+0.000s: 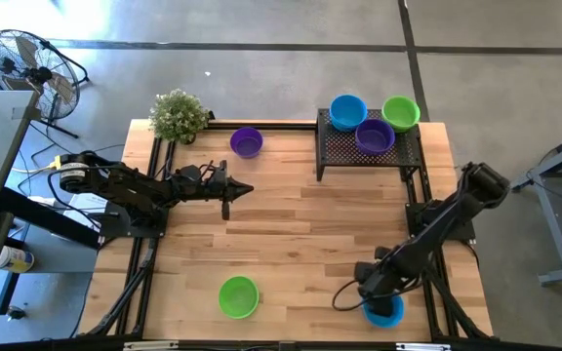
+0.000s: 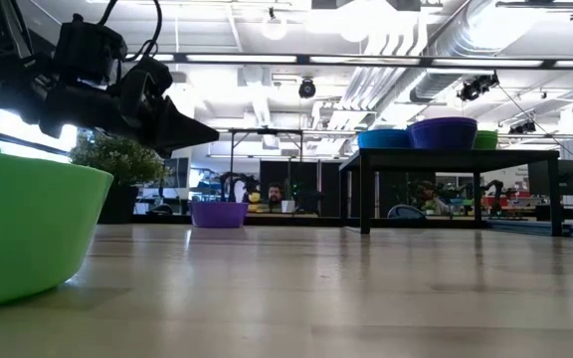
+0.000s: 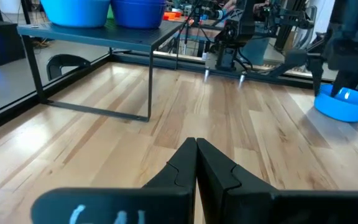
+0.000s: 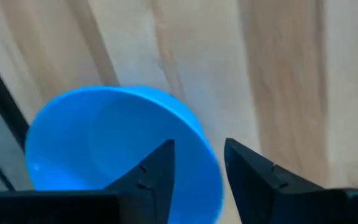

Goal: Pick & Place Mini bowls
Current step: Stack the blue bowl on top of the blue bowls on the shelf

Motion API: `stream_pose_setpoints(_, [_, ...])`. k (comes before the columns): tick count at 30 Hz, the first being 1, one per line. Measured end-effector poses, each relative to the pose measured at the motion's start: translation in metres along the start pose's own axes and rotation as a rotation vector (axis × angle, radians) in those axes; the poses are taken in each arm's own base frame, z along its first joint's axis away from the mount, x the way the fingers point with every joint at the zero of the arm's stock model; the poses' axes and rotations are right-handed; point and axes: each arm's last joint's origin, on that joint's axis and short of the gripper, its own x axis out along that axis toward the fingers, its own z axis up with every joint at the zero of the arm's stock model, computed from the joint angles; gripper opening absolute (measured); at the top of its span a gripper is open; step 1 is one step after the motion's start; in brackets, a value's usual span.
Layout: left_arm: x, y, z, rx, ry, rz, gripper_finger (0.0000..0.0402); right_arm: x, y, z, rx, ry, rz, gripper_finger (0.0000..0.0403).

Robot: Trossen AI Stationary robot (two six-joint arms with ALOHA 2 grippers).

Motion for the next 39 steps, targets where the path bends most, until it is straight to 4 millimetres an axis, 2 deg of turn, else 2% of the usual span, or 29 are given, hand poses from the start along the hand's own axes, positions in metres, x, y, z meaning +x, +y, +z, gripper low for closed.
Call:
stream_pose_setpoints(5, [0.000, 0.000, 0.000, 0.000, 0.000, 0.000, 0.0001, 0.009, 0.001, 0.009, -0.038, 0.014, 0.022, 0.0075])
stream_pose_setpoints(10, [0.000, 0.000, 0.000, 0.000, 0.000, 0.000, 0.0001, 0.006, -0.003, 0.019, -0.020, -0.006, 0.045, 0.0008])
stream_pose_setpoints(15, [0.000, 0.000, 0.000, 0.000, 0.000, -0.001, 0.0001, 0.000, -0.007, 0.027, 0.013, -0.012, 0.083, 0.0009])
stream_pose_setpoints(20, [0.000, 0.000, 0.000, 0.000, 0.000, -0.001, 0.0001, -0.023, -0.021, 0.038, 0.067, -0.127, 0.091, 0.0006])
stream_pose_setpoints(24, [0.000, 0.000, 0.000, 0.000, -0.001, -0.001, 0.0001, -0.046, -0.039, 0.047, 0.160, -0.226, 0.085, 0.0003])
stream_pose_setpoints(28, [0.000, 0.000, 0.000, 0.000, -0.001, -0.002, 0.0001, -0.061, -0.068, 0.057, 0.365, -0.276, 0.015, 0.0005])
stream_pose_setpoints(35, [0.000, 0.000, 0.000, -0.001, 0.004, -0.005, 0.0001, -0.064, -0.097, 0.070, 0.478, -0.322, -0.129, 0.0002])
stream_pose_setpoints(39, [0.000, 0.000, -0.001, -0.001, 0.008, -0.005, 0.0001, -0.049, -0.113, 0.074, 0.562, -0.373, -0.142, 0.0002])
